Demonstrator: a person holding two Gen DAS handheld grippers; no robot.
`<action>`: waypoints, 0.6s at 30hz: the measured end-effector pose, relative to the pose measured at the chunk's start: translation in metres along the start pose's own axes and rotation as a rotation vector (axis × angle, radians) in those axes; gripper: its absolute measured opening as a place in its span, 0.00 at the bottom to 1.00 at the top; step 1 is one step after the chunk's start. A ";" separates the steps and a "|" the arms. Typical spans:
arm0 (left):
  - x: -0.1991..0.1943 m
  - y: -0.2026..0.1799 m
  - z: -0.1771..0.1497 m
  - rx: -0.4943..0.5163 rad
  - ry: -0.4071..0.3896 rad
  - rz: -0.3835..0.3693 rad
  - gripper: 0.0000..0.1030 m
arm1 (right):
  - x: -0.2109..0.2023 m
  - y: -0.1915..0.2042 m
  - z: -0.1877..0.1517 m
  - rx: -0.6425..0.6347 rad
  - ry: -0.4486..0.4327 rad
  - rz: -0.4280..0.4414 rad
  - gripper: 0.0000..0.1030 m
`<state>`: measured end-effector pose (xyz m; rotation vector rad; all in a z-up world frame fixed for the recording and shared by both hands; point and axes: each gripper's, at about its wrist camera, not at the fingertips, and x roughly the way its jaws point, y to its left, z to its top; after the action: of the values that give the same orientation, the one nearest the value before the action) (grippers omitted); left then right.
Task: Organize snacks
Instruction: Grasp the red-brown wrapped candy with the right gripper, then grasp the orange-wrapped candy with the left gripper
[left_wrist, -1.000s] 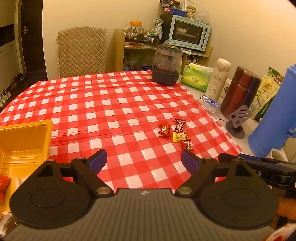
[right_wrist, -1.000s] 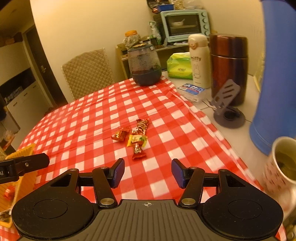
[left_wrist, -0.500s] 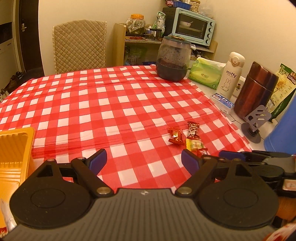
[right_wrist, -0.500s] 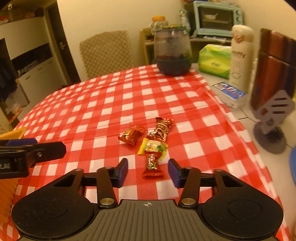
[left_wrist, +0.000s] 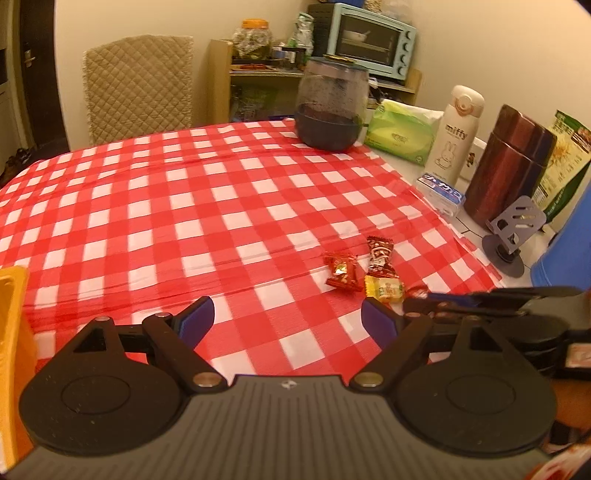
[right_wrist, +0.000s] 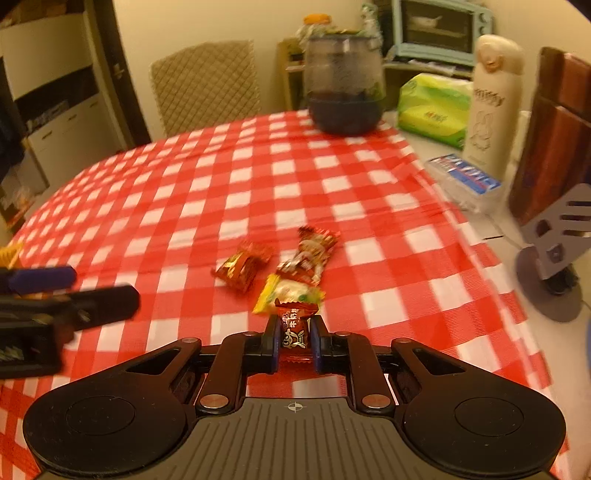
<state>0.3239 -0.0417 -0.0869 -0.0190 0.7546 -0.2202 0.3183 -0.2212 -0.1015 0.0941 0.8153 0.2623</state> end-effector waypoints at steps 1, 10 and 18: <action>0.004 -0.002 0.001 0.010 -0.002 -0.004 0.81 | -0.004 -0.003 0.001 0.011 -0.012 -0.003 0.16; 0.045 -0.019 0.011 0.061 -0.017 -0.075 0.58 | -0.015 -0.030 0.011 0.124 -0.054 -0.056 0.16; 0.080 -0.036 0.010 0.093 0.002 -0.084 0.33 | -0.015 -0.036 0.014 0.173 -0.070 -0.075 0.16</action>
<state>0.3802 -0.0935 -0.1305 0.0379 0.7458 -0.3348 0.3262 -0.2598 -0.0878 0.2334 0.7695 0.1164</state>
